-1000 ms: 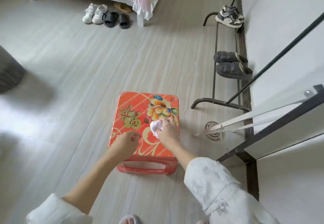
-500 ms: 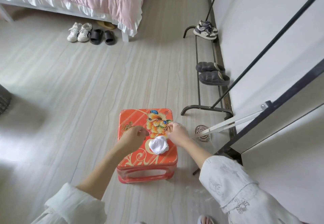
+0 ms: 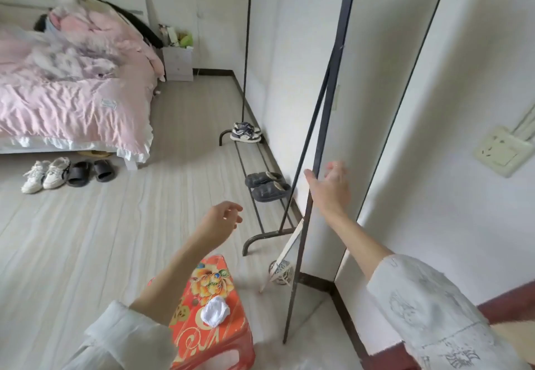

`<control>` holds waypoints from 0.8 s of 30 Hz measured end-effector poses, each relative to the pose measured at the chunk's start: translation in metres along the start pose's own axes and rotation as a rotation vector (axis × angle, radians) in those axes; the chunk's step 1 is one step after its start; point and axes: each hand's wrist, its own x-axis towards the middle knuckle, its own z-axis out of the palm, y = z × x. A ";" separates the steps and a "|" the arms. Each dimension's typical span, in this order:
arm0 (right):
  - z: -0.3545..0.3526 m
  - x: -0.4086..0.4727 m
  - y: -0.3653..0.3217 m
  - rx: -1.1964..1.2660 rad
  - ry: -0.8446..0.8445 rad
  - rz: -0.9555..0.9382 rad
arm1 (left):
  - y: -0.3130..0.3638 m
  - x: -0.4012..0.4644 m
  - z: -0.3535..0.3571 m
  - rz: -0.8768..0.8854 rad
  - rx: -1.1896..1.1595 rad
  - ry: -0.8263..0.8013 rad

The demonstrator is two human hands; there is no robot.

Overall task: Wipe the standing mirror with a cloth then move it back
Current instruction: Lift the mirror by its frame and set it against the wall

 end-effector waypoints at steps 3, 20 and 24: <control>-0.025 0.031 -0.020 -0.050 -0.002 0.011 | 0.042 0.004 0.001 0.091 0.018 -0.002; -0.012 0.082 -0.043 -0.093 -0.097 0.018 | 0.114 0.018 -0.004 0.189 0.137 0.028; -0.016 0.083 -0.041 -0.114 -0.091 0.021 | 0.114 0.027 0.010 0.169 0.143 -0.018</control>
